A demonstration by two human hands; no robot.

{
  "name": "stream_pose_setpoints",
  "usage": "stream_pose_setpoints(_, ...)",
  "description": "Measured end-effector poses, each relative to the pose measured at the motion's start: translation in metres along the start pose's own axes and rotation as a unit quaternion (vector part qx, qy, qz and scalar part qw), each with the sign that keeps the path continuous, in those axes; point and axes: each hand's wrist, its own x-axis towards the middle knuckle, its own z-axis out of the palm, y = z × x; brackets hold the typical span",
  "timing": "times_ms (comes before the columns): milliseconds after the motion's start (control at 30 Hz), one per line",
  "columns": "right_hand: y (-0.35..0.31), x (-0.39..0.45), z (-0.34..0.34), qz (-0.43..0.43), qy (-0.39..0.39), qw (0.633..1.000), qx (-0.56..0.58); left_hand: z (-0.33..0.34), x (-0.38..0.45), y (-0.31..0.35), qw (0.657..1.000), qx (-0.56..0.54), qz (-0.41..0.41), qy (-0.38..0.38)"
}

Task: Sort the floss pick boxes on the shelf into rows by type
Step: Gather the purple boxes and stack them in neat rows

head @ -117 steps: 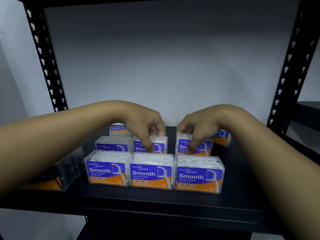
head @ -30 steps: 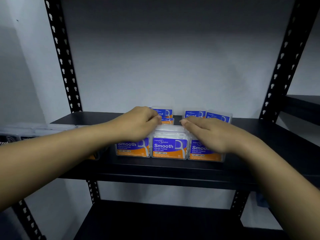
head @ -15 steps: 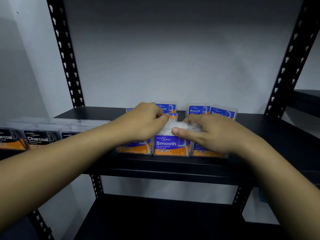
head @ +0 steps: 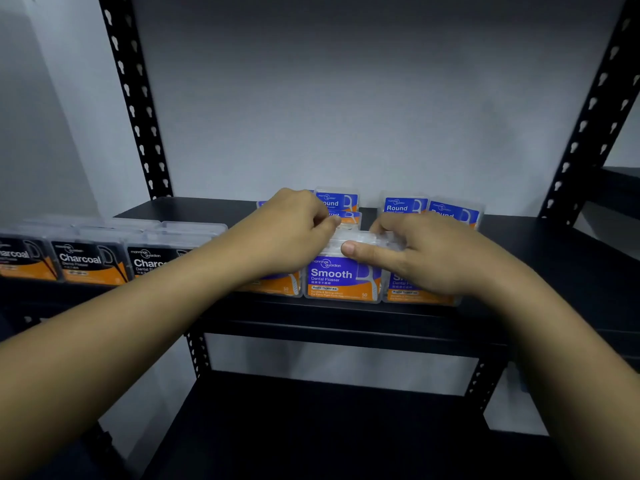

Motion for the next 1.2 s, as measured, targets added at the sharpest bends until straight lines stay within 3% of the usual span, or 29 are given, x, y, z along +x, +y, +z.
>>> stream_pose_setpoints(400,0.002,0.000,0.002,-0.004,0.013,1.000,-0.020,0.000,-0.002,0.002,0.999,-0.047,-0.011,0.007)
stream_pose_setpoints(1200,-0.003,-0.009,-0.002,0.008,0.009,1.000,-0.009,0.002,-0.007,0.007,0.999,-0.035,-0.015,0.029)
